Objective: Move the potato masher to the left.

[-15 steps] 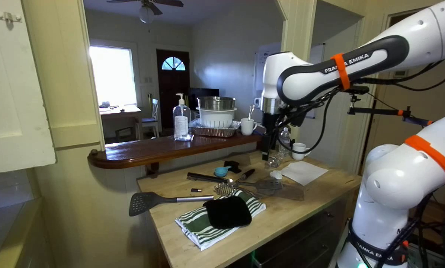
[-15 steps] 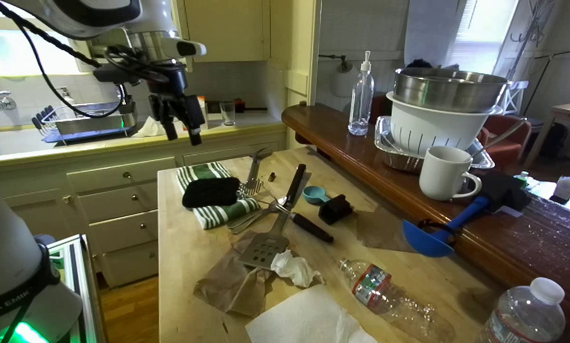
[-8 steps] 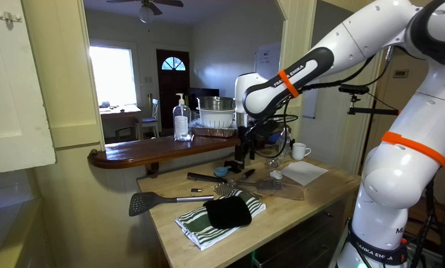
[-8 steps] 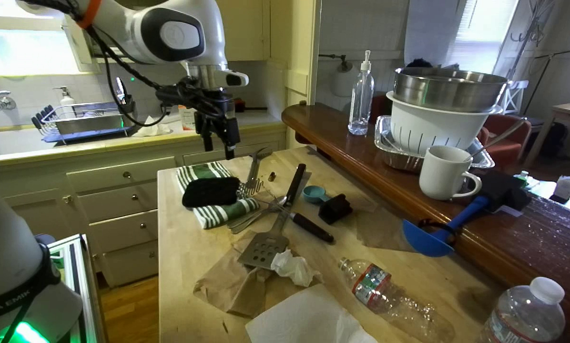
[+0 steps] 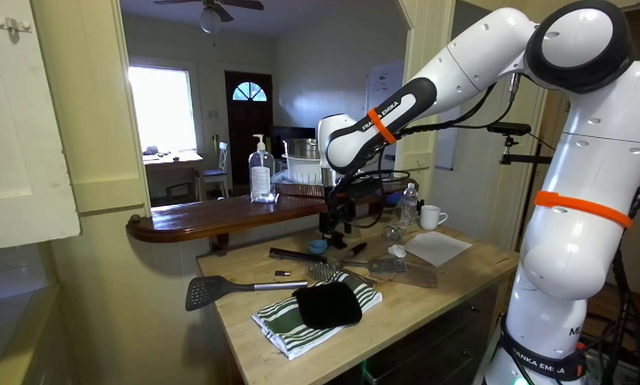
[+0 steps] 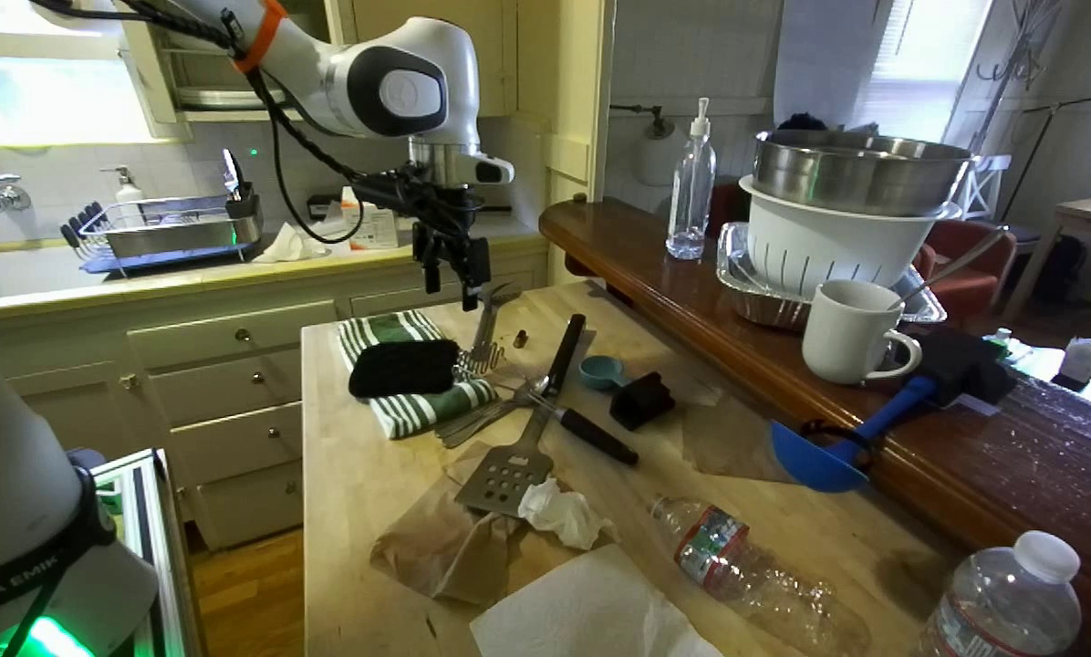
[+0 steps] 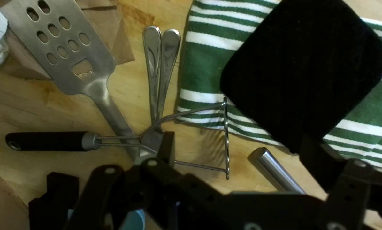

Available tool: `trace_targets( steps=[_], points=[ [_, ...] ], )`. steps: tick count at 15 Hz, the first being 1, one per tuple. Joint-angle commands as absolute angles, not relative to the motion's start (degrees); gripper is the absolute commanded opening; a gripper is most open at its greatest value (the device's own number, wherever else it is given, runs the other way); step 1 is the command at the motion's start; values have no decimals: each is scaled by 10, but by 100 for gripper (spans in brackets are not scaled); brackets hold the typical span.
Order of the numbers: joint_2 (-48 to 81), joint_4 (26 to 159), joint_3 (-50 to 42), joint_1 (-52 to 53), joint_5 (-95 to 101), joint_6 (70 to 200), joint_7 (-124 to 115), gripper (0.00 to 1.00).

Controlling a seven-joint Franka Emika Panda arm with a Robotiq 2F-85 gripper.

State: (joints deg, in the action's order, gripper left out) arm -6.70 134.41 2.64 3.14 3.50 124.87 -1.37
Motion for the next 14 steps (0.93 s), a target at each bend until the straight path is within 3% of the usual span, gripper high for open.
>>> trace_targets(
  steps=[1,9,10,11,12,14],
  points=[
    [-69,1343,28,30,35,1247,-14,100],
    [70,1273,24,25,-15,1296,-24,100],
    [83,1265,23,25,-19,1296,-24,90],
    [94,1257,24,25,-23,1293,-25,86],
    [105,1249,24,24,-28,1289,-24,74],
    [123,1238,24,22,-35,1293,-24,67]
  ],
)
